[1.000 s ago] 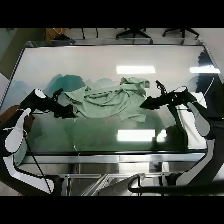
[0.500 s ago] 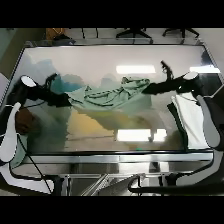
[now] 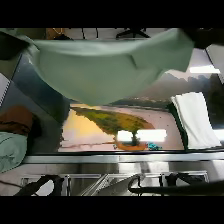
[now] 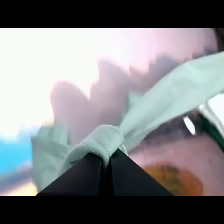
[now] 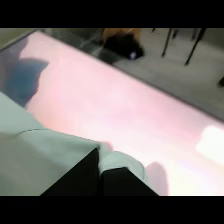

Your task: Fold the shirts.

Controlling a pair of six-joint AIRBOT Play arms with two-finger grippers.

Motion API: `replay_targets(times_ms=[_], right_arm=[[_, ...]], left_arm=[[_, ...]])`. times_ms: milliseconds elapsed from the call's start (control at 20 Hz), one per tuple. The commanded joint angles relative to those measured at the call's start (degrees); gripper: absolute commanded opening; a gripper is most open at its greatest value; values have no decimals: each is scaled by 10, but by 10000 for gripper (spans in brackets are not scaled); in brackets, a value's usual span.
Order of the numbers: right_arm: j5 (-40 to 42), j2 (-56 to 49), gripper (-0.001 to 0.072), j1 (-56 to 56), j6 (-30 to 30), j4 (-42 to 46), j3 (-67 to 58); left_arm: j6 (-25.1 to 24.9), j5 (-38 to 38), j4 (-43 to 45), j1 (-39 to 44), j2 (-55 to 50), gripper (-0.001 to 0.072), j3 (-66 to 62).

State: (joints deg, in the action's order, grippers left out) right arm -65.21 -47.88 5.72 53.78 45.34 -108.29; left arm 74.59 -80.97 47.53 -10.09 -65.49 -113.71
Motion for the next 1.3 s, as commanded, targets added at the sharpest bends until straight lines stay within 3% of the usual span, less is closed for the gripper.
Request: replay_targets(times_ms=[0, 250, 400, 750, 950, 1100, 1150, 1200, 1250], right_arm=[[99, 95, 13, 0, 2, 79, -25], [132, 93, 13, 0, -24, 82, -25], [105, 12, 13, -1, -23, 62, -25], [73, -305, 13, -1, -12, 13, -24], [89, -466, 13, -2, -12, -14, -24], [128, -532, 14, -2, -13, -65, -24], [129, -541, 30, -2, -13, -71, -24], [127, -542, 179, -1, -14, -68, -25], [124, -537, 341, 2, -15, -68, -25]], left_arm=[[4, 72, -15, -59, 116, 16, -36], [-42, 121, -10, -144, 211, 17, 92], [-68, 125, -12, -117, 176, 17, 165], [-133, 254, -4, 49, -117, 17, 242], [-130, 239, -8, 68, -342, 18, 171], [-99, 217, -12, 79, -468, 20, 91], [-84, 212, -12, 79, -495, 21, 66], [-71, 202, -11, 79, -513, 23, 44], [-59, 185, -11, 75, -525, 249, 20]])
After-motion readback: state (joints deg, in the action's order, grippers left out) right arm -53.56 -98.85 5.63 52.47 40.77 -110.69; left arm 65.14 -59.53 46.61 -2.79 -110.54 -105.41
